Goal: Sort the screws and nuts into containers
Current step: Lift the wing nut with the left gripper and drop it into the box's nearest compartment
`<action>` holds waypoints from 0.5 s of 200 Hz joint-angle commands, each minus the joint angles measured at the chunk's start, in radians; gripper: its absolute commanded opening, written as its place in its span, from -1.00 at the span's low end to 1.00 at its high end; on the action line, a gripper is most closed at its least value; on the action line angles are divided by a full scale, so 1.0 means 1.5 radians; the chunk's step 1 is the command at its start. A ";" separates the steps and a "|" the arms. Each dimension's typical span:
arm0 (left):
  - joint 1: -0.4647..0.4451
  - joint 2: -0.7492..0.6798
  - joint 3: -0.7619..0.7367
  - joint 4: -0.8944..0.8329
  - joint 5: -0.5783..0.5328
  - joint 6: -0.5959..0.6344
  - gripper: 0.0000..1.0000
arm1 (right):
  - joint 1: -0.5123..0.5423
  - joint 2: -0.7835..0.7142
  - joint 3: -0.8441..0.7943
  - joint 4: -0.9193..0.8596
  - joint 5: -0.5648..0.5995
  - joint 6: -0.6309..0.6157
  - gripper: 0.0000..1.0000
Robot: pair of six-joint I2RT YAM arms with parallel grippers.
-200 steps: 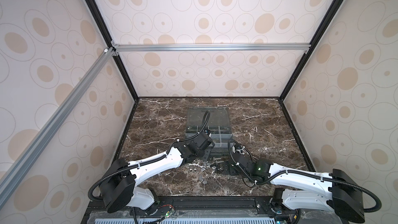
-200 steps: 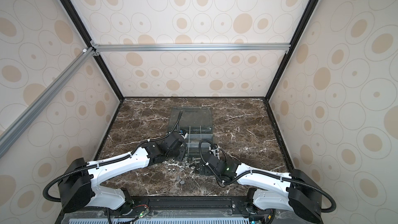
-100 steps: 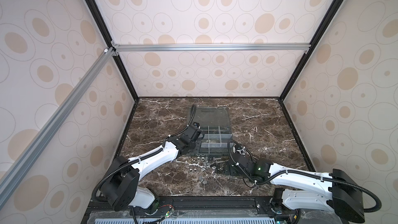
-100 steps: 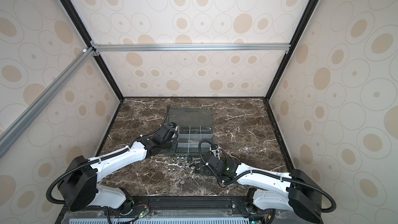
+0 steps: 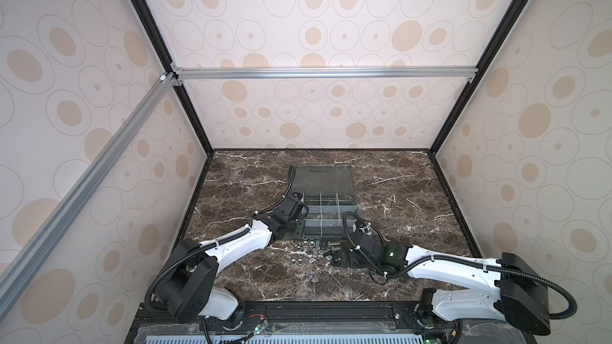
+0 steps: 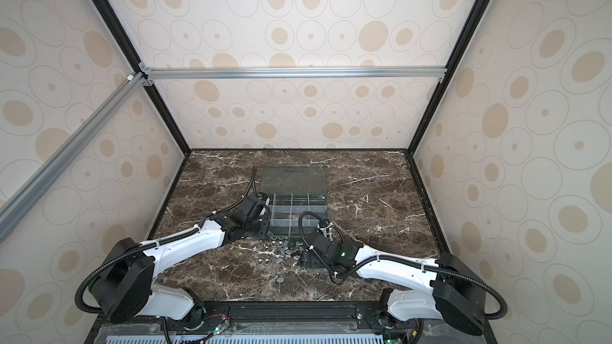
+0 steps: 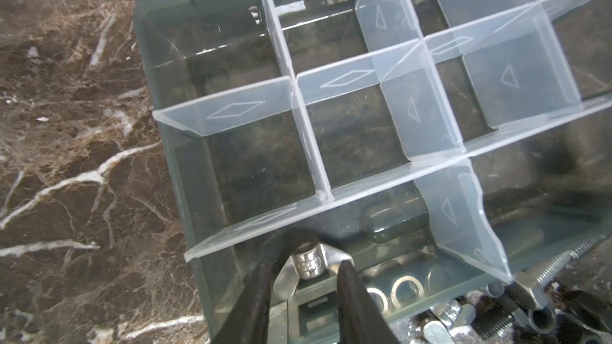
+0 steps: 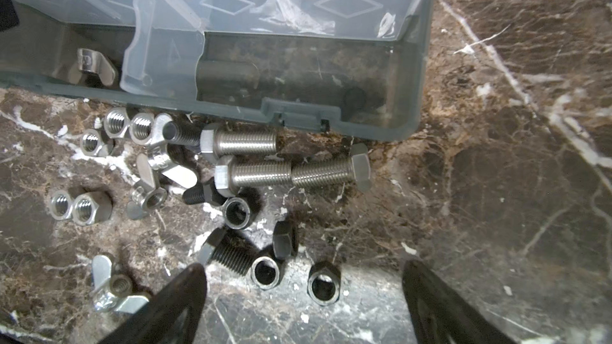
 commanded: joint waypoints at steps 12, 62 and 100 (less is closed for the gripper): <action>0.004 -0.041 -0.020 0.023 0.000 -0.022 -0.27 | 0.007 0.019 0.025 -0.022 -0.010 -0.013 0.92; 0.010 -0.120 -0.069 0.055 -0.003 -0.072 -0.24 | 0.006 0.057 0.056 -0.010 -0.036 -0.034 0.92; 0.016 -0.182 -0.108 0.065 -0.030 -0.103 -0.22 | 0.007 0.089 0.083 0.001 -0.057 -0.052 0.86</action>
